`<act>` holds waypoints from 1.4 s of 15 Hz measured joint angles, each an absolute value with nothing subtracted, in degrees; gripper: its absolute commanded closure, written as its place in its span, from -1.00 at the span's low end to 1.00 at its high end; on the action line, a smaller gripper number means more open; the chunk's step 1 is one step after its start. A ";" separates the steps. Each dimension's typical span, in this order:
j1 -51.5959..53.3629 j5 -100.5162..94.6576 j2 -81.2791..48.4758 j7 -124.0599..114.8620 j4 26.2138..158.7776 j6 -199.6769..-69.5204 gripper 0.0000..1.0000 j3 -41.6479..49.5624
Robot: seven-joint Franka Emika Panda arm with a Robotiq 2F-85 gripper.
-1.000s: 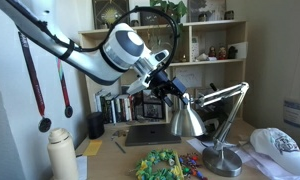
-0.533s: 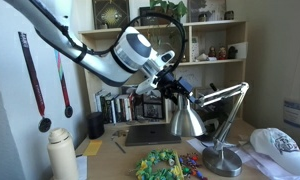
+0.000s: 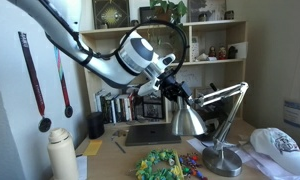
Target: Adjust the lamp upwards
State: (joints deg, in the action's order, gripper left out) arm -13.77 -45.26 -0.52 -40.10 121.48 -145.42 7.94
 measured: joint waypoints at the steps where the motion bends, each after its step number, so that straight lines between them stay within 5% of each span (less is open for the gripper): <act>1: -13.55 -45.26 -0.58 -40.11 121.37 -145.42 0.33 8.15; 21: -12.13 -45.26 -0.65 -40.93 111.67 -145.42 0.33 8.89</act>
State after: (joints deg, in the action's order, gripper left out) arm -12.13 -45.26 -0.65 -40.93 111.67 -145.42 8.89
